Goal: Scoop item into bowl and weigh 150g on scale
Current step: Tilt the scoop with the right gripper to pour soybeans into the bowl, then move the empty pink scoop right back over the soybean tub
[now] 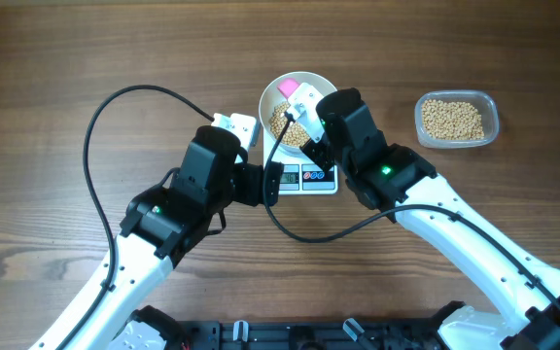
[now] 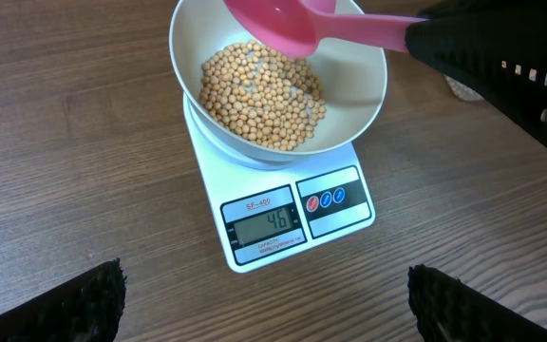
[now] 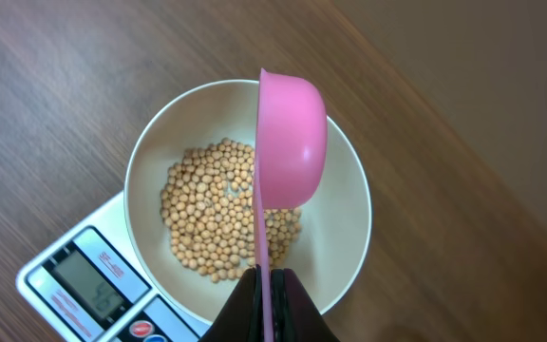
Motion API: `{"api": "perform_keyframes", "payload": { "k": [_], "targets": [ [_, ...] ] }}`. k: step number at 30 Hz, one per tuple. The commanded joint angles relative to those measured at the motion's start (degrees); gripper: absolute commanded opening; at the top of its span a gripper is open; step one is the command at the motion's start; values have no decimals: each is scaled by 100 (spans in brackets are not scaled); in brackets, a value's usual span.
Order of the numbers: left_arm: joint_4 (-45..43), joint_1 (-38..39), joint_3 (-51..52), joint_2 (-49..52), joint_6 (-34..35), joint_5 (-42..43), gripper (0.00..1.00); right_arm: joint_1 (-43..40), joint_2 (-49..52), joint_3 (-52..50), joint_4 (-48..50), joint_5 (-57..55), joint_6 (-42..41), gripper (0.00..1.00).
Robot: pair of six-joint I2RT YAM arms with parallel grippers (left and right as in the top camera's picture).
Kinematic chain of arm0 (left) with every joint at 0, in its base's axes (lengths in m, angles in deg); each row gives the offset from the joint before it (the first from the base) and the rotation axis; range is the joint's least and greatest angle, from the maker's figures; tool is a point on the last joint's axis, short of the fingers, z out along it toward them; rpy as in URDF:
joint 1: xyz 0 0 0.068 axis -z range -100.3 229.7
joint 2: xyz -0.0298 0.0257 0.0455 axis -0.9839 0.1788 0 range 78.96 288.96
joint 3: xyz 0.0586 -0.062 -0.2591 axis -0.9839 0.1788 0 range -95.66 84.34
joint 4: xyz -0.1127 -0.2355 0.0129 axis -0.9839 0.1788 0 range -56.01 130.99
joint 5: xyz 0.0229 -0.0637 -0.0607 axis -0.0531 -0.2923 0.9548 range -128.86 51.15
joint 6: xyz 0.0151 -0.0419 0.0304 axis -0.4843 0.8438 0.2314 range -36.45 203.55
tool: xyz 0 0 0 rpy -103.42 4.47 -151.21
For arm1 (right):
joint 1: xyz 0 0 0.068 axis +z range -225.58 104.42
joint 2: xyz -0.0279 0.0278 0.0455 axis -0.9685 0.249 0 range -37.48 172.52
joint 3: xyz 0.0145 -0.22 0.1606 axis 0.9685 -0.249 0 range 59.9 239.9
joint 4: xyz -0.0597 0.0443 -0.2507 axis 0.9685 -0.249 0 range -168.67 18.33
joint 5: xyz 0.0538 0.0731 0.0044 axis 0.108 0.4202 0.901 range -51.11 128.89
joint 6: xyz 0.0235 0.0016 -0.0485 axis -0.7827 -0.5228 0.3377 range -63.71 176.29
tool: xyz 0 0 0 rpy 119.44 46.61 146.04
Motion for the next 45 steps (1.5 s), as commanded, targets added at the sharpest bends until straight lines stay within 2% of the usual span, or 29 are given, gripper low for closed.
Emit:
{"api": "perform_keyframes", "payload": {
  "k": [1,6,11,17,22,27,36,42,45],
  "targets": [
    [-17,26,-87,24,-9,50,100,-122,-282,83,2,83,-831,4],
    [-17,26,-87,24,-9,48,100,-728,-831,83,-2,1078,-1207,4],
    [-20,26,-87,24,-9,48,100,-1930,-1303,83,-221,2798,-1436,4],
    [-17,26,-87,24,-9,50,100,-3416,-1335,83,-887,2983,-1436,4],
    [-17,26,-87,24,-9,50,100,-4317,-1340,83,-898,3615,-1414,4],
    [-17,26,-87,24,-7,50,100,-4922,-1370,87,-881,3488,-1460,4],
    [-17,26,-85,24,-9,50,100,-5027,-1370,76,-1104,1408,444,4],
    [-17,26,-87,24,-9,48,100,-5021,-1172,70,-1139,1373,1141,4],
    [-17,26,-87,24,-9,50,100,-5021,-1064,70,-1322,1375,1167,4]
  ]
}}
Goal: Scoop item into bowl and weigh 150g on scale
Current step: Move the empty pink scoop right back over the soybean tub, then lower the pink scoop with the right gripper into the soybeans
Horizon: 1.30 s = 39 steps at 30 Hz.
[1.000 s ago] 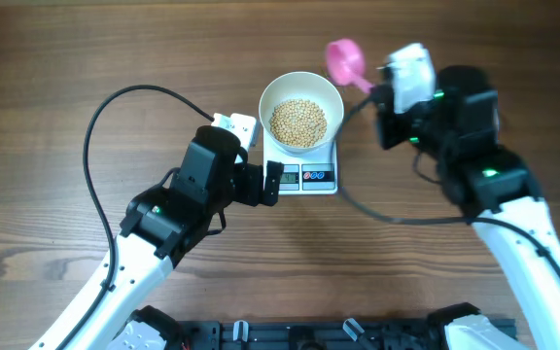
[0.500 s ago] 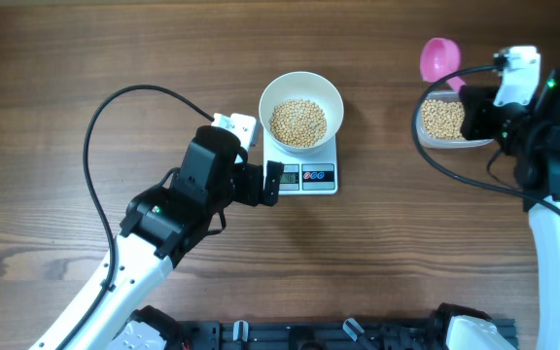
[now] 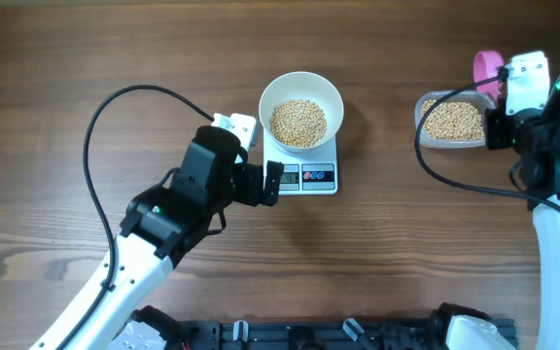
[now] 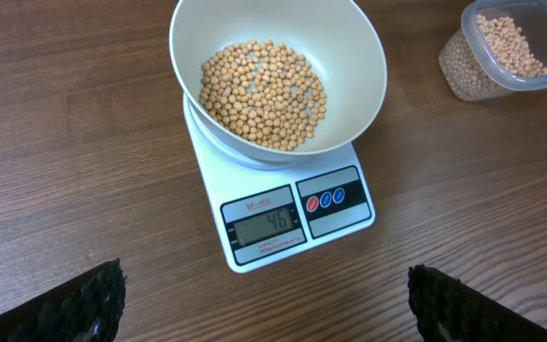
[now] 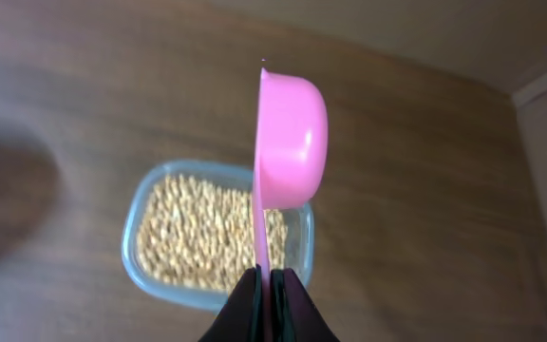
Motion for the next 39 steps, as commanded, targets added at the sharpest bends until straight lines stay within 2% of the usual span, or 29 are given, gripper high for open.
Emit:
{"api": "perform_keyframes", "payload": {
  "k": [1,5,13,23,28,39],
  "targets": [
    [-17,24,-87,24,-9,48,100,0,175,68,-146,-175,393,4],
    [-17,26,-87,24,-9,50,100,0,175,68,-492,-61,66,4],
    [-17,26,-87,24,-9,50,100,0,225,39,-717,-7,118,4],
    [-17,26,-87,24,-7,50,100,0,879,37,-424,-588,243,4],
    [-17,26,-87,24,-9,50,100,0,907,37,-68,-688,251,4],
    [-17,26,-87,24,-9,50,100,0,940,20,-118,-693,245,4]
  ]
}}
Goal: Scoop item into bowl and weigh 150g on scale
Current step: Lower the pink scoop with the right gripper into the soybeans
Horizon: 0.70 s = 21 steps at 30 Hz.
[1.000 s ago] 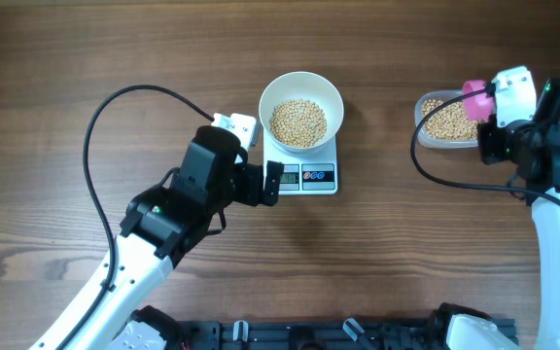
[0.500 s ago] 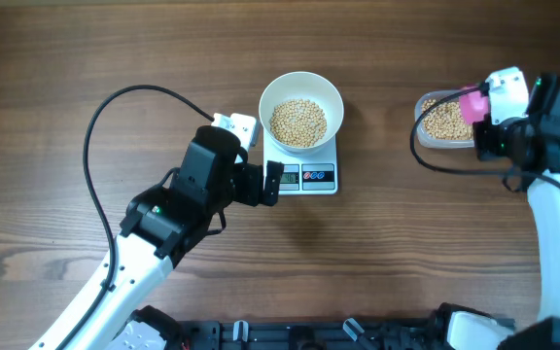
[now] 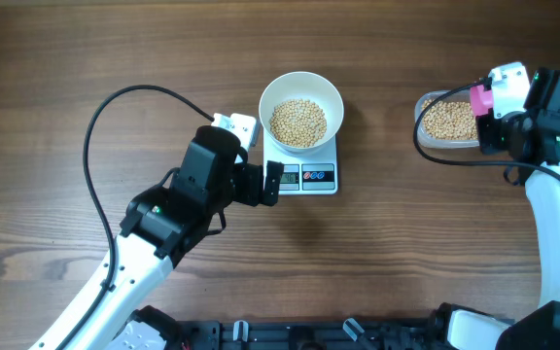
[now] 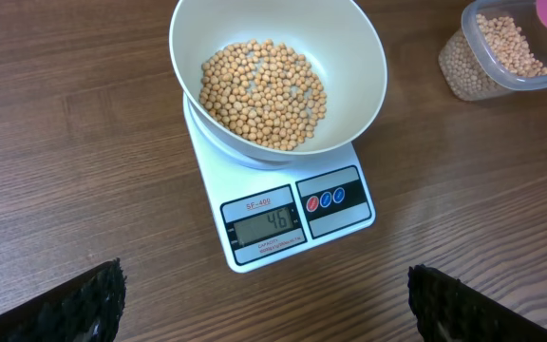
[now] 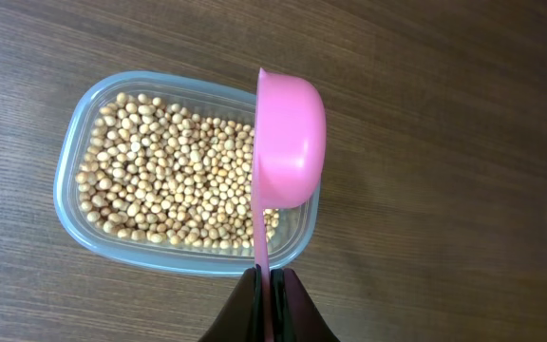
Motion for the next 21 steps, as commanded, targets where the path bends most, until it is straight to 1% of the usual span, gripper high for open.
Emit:
{"api": "perform_keyframes", "payload": {
  "k": [1,13,18,21],
  "targets": [
    [-17,26,-87,24,-9,48,100,-2,31,22,-13,-146,26,4],
    [-17,26,-87,24,-9,50,100,0,450,22,-109,-278,-151,4],
    [-17,26,-87,24,-9,48,100,4,450,22,-188,33,-177,4],
    [-20,26,-87,24,-9,48,100,13,457,22,-205,83,-433,4]
  ]
}}
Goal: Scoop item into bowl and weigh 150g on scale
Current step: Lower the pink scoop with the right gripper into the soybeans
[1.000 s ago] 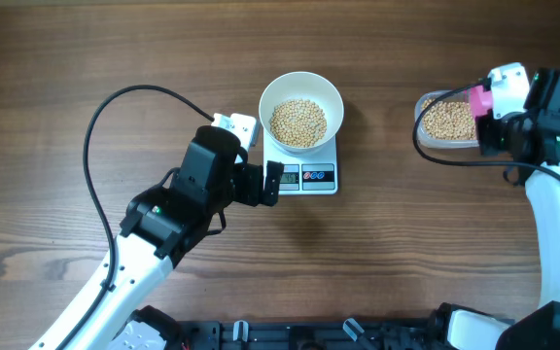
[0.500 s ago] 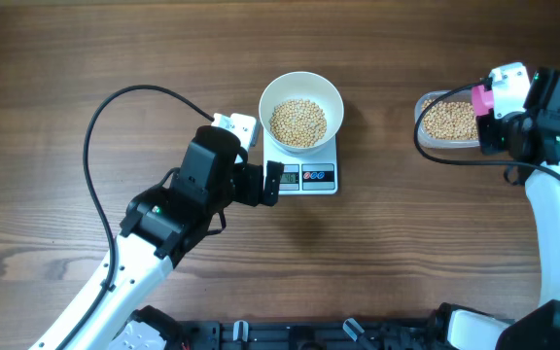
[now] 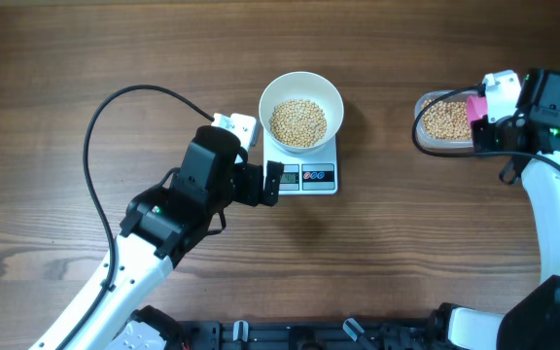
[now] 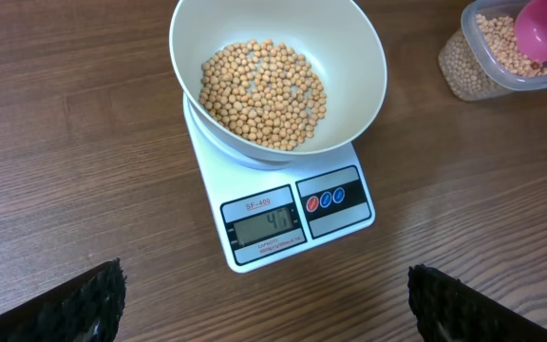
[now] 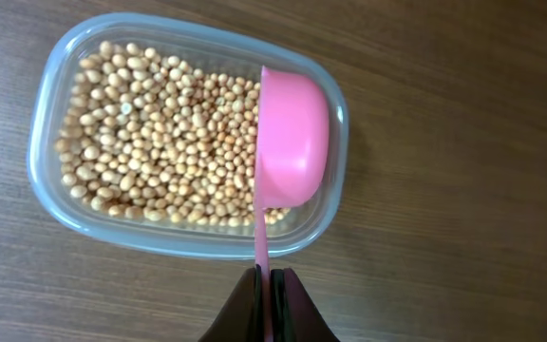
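Note:
A white bowl (image 3: 301,101) partly filled with soybeans (image 4: 262,93) sits on a white digital scale (image 4: 292,218) whose display reads about 47. A clear plastic container of soybeans (image 5: 174,147) stands at the right. My right gripper (image 5: 266,277) is shut on the handle of a pink scoop (image 5: 291,141), whose cup is turned on its side over the container's right end. The scoop (image 3: 475,105) also shows at the container's right in the overhead view. My left gripper (image 4: 264,302) is open just in front of the scale, holding nothing.
A small white box (image 3: 235,128) lies left of the scale, beside the left arm. A black cable (image 3: 105,117) loops over the table at the left. Another cable (image 3: 436,156) curves below the container. Bare wood lies between the scale and the container.
The right gripper with the pink scoop has moved lower over the bean container, the cup now nearer the beans. The scale display went from 46 to 47. The left arm is unmoved.
First the right gripper held the scoop tipped over the bowl, scale reading 46. Then it was at the far right above the container. After that it was over the container's right end, and now it is lower there. The left gripper stayed open throughout.

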Motion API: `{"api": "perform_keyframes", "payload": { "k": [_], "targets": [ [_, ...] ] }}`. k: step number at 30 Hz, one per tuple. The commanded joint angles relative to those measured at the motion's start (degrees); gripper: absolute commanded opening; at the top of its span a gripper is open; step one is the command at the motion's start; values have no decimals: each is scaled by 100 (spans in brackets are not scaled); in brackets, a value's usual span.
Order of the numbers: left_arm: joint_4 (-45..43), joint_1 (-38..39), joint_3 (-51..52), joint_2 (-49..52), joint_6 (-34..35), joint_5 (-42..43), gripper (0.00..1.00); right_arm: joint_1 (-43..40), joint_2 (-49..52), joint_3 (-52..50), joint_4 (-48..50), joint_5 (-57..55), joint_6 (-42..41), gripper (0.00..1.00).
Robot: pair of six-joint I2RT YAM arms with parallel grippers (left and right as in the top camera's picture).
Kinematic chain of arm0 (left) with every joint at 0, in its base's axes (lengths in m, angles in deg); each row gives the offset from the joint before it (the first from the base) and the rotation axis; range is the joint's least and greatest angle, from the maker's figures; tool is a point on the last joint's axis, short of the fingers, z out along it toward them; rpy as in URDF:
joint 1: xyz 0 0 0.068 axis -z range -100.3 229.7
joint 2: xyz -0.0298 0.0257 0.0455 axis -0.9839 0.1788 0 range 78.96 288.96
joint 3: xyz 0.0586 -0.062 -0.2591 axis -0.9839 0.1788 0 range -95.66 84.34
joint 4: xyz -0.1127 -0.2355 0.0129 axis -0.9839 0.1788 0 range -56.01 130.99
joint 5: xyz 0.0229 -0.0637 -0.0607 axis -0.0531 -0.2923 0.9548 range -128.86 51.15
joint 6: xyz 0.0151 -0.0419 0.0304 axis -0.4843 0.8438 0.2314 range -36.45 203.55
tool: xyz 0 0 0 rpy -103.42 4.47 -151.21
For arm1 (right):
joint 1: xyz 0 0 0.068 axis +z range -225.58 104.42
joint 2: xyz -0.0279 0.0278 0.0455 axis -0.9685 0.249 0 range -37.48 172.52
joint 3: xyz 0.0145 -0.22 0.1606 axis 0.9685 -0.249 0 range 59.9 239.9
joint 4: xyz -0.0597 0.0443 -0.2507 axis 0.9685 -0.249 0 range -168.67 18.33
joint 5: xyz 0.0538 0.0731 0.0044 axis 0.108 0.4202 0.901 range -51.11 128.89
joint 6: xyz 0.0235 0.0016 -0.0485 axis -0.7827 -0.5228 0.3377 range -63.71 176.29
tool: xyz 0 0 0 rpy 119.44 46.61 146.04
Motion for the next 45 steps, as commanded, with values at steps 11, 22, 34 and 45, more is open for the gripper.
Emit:
{"api": "perform_keyframes", "payload": {
  "k": [11,22,34,45],
  "targets": [
    [-20,26,-87,24,-9,48,100,55,197,22,-170,391,-343,4],
    [2,26,-87,33,-9,48,100,170,197,22,-179,715,-496,4],
    [94,26,-87,57,-7,48,100,361,197,22,-284,929,-590,4],
    [116,26,-87,66,-7,50,100,474,407,22,-284,951,-863,4]
  ]
}}
